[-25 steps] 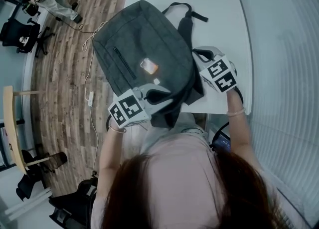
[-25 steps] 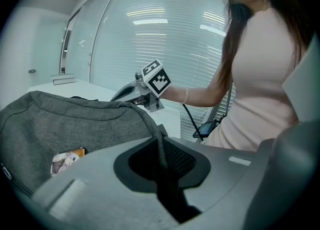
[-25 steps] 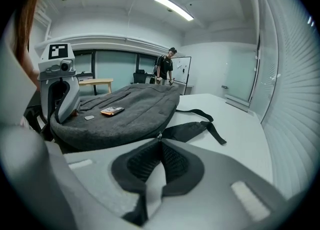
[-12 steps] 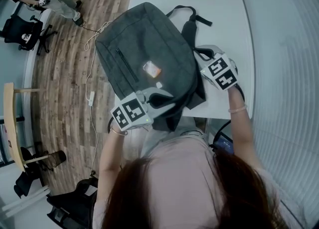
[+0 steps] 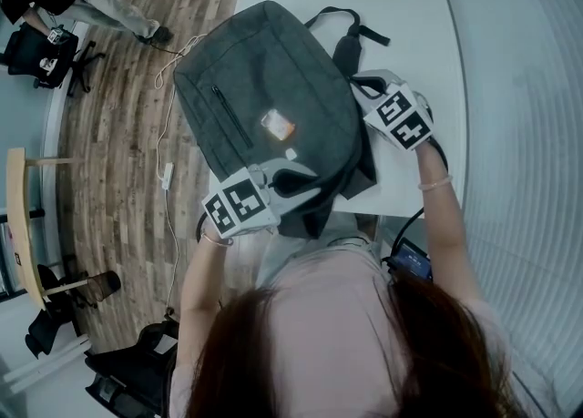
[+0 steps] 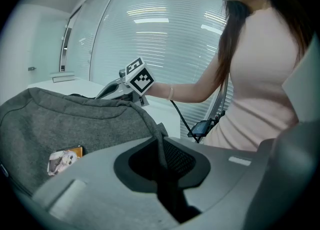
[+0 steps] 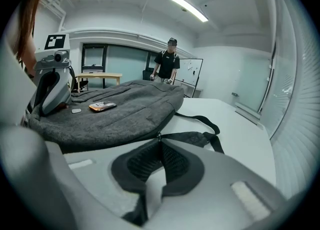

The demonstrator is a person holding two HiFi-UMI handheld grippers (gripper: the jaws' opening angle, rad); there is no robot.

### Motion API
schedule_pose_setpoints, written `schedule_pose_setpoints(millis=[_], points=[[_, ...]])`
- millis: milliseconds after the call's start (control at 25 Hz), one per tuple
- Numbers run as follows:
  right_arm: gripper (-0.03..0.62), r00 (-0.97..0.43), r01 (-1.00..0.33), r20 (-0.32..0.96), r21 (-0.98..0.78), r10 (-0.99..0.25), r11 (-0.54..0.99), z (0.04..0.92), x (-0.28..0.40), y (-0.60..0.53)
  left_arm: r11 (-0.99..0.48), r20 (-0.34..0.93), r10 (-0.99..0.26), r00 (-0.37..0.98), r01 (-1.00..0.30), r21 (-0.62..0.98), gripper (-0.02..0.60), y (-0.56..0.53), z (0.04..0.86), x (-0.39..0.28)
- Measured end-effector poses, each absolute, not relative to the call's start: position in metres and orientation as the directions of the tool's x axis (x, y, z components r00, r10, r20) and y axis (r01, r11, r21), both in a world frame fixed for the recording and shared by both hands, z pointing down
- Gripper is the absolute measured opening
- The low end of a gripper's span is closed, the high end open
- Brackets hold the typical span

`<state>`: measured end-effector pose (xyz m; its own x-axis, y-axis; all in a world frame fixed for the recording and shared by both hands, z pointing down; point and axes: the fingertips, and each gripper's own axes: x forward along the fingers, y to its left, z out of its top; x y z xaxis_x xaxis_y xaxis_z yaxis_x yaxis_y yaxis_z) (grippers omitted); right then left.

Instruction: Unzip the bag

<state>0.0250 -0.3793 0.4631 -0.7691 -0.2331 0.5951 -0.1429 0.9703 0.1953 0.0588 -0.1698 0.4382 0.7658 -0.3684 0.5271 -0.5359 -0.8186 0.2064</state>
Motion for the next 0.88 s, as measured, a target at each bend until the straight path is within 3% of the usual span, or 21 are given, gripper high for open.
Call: schedule_pose_setpoints(millis=[880], points=[[0.015, -0.806, -0.058, 0.570, 0.197, -0.163, 0.979, 0.462, -0.001, -0.397, -0.826, 0.523, -0.366, 0.770, -0.527, 0.199, 0.043, -0.173, 0.437, 0.063]])
